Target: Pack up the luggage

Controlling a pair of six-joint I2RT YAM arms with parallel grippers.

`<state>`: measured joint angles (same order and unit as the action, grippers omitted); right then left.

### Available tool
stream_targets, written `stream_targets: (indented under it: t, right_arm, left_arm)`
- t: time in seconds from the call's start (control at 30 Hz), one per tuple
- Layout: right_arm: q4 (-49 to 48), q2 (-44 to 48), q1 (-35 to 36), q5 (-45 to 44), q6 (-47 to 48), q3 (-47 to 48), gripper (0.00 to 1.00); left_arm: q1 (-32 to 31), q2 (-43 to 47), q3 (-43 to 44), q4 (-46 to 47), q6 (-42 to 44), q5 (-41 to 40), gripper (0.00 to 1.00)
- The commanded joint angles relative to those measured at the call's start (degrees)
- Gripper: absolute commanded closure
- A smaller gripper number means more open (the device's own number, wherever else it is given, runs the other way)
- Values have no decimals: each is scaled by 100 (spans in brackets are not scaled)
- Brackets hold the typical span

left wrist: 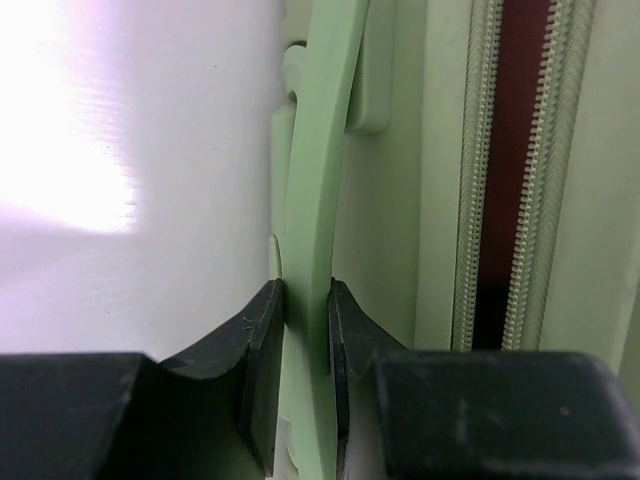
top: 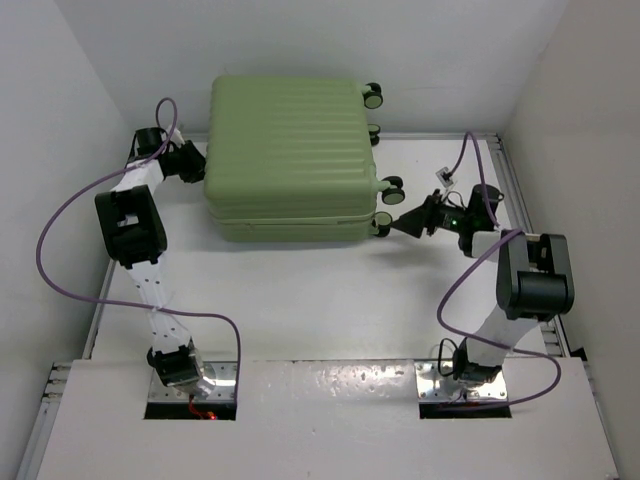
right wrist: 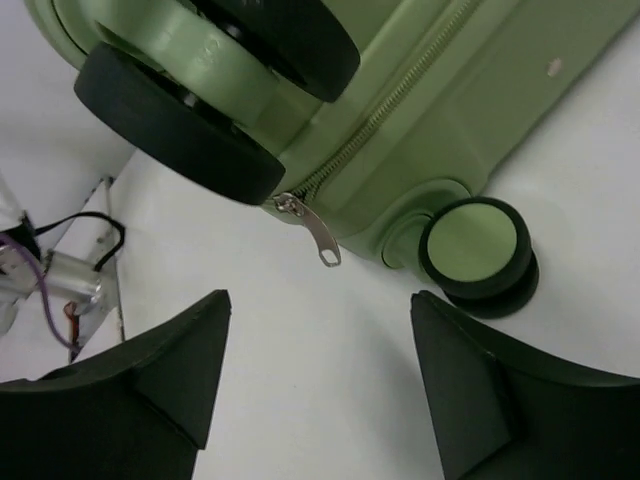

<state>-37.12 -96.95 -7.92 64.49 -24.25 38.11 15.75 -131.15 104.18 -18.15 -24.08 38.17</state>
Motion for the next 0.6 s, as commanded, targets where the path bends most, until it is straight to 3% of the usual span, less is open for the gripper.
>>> stream_targets:
  t: [0.0, 0.2, 0.57]
  right_arm:
    - [-672, -445, 19, 870, 96, 478, 29]
    - [-831, -975, 194, 1198, 219, 917, 34]
    - [-814, -1871, 335, 1672, -528, 1954, 31]
  left_arm:
    - [394, -270, -302, -427, 412, -611, 100]
    - [394, -323, -416, -373, 632, -206, 100]
    - [289, -578, -311, -268, 632, -82, 100]
